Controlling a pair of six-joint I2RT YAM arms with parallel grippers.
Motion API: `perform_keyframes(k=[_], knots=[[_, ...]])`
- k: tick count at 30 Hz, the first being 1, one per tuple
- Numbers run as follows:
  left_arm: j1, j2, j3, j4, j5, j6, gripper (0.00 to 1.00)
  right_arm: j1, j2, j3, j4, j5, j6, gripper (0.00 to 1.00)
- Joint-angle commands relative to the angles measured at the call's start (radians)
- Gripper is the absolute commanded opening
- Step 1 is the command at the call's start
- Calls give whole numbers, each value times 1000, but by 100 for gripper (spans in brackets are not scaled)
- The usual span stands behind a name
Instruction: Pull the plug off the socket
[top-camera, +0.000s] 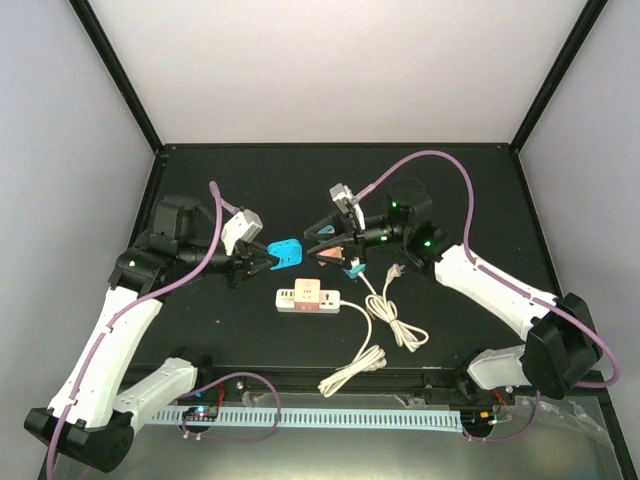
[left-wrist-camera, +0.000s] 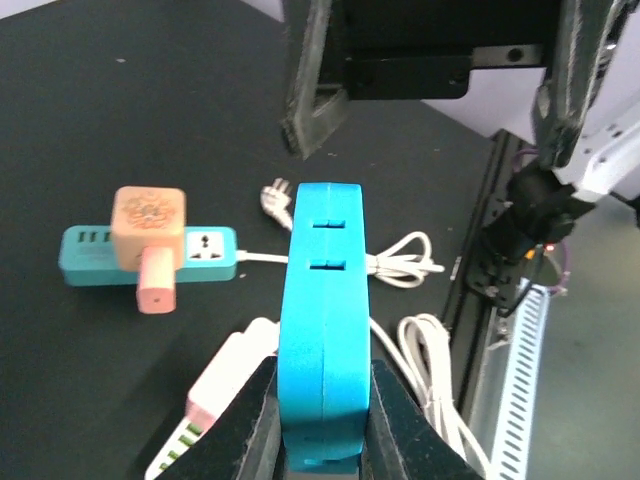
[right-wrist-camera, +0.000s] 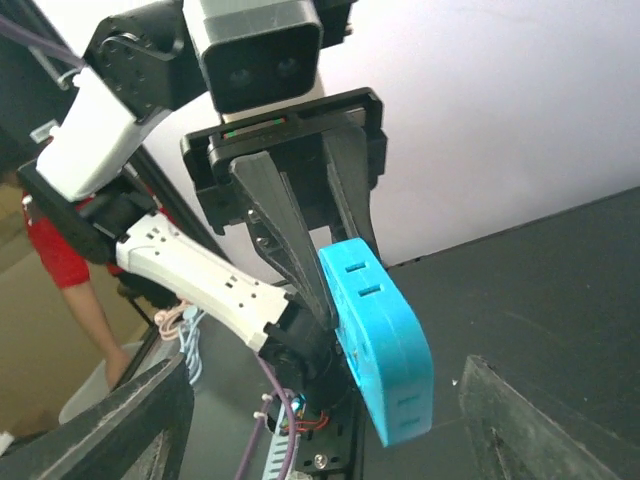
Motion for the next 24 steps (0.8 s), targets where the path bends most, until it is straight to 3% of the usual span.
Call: perform_keyframes(k=[1, 7, 12, 16, 24], knots=[[24, 13, 15, -23, -142, 71, 2, -20, -23, -33, 43, 45, 14, 78], [38, 51, 16, -17, -468, 140, 1, -27, -45, -37, -113, 97, -139, 89], [55, 132, 29, -15, -722, 305, 2, -52, -57, -48, -236, 133, -277, 97], [66, 153, -54, 138, -973, 439, 2, -98, -59, -82, -247, 156, -318, 99], [101, 331, -127, 398, -1268, 645, 2, -156, -80, -122, -341, 201, -447, 100]])
